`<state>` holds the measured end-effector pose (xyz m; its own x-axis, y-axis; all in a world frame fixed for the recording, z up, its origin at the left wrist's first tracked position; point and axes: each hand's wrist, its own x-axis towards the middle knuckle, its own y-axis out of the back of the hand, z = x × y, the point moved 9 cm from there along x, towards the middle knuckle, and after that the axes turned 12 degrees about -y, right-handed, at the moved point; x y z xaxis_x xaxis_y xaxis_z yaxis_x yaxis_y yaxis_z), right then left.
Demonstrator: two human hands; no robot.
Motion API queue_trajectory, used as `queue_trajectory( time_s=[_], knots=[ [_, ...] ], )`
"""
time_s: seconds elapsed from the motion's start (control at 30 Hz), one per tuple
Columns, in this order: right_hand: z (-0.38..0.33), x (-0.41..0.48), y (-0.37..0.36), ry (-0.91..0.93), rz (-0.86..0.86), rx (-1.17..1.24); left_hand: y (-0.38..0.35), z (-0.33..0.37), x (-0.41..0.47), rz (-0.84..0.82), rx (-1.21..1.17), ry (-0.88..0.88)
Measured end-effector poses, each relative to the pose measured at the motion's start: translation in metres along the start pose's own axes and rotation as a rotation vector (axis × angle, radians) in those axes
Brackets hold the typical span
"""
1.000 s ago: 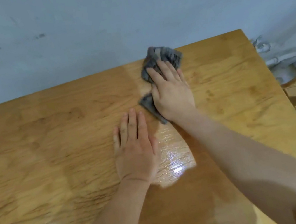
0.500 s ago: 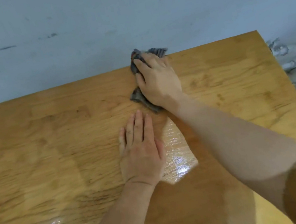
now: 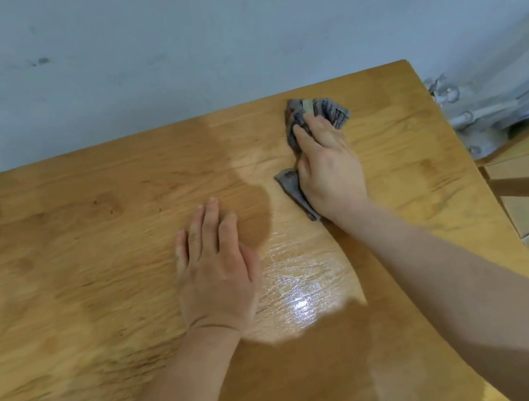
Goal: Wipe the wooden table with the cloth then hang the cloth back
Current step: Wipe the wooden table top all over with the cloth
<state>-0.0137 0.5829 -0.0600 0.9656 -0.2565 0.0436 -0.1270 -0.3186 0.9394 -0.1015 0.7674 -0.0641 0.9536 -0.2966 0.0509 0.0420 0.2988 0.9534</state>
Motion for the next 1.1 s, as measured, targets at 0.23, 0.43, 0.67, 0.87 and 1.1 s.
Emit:
queue_trajectory(
  time_s=[0.23,0.43,0.67,0.87,1.1],
  knots=[
    [-0.037,-0.127,-0.008,0.253,-0.167,-0.001,-0.002,0.0,-0.004,0.01,-0.019,-0.028],
    [0.089,-0.115,0.04,-0.236,0.055,-0.09,-0.001,0.001,-0.004,0.032,-0.047,-0.04],
    [-0.035,-0.167,-0.007,-0.054,-0.069,-0.067,-0.002,0.001,-0.003,0.035,-0.049,-0.048],
    [0.007,-0.155,0.009,0.126,-0.127,-0.078,-0.001,0.002,-0.003,0.03,-0.045,-0.057],
    [0.101,-0.084,0.04,-0.499,0.106,-0.093,-0.002,0.003,0.002,0.003,0.012,-0.042]
  ],
)
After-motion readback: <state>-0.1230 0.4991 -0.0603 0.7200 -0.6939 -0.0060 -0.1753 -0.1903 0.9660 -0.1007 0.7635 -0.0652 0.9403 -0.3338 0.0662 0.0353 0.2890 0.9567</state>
